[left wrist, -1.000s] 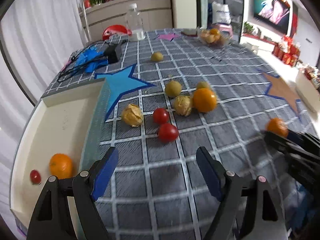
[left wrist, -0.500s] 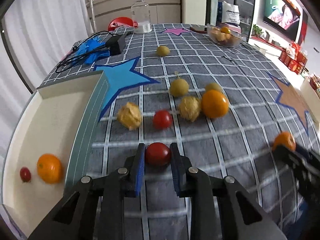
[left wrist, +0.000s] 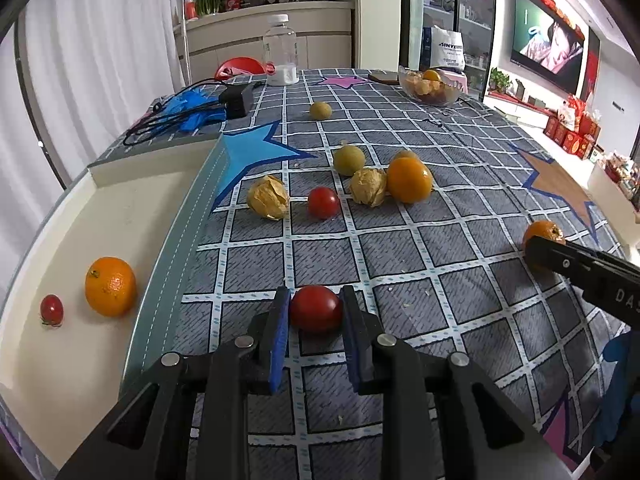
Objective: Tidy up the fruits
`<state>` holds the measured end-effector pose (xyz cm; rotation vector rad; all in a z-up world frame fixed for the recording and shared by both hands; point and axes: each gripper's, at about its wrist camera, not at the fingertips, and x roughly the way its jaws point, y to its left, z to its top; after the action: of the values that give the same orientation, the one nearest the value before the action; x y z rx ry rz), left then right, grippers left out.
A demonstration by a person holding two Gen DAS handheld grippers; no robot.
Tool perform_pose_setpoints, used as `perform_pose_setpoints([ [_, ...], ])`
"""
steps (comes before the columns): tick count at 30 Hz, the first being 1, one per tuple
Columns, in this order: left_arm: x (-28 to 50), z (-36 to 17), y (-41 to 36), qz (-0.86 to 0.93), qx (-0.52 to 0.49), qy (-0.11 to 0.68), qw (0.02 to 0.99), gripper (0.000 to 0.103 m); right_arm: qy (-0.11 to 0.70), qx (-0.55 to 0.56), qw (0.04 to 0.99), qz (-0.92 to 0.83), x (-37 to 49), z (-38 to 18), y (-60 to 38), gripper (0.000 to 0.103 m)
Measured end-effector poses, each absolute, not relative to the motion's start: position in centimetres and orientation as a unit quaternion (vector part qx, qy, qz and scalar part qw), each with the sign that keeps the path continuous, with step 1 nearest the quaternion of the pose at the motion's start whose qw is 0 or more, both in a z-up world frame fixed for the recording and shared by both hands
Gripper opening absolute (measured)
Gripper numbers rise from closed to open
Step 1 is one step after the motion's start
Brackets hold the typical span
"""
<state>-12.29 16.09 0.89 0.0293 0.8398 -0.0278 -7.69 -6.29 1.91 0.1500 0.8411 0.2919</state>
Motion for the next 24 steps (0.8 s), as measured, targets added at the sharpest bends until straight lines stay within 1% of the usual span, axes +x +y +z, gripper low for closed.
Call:
perform_pose_setpoints([
  [24, -12.70, 0.80, 15.56, -0.016, 0.029, 0.402, 0.915, 0.026, 0.406, 0.073, 0.900, 0.141, -7.66, 1.91, -6.25, 0.041],
])
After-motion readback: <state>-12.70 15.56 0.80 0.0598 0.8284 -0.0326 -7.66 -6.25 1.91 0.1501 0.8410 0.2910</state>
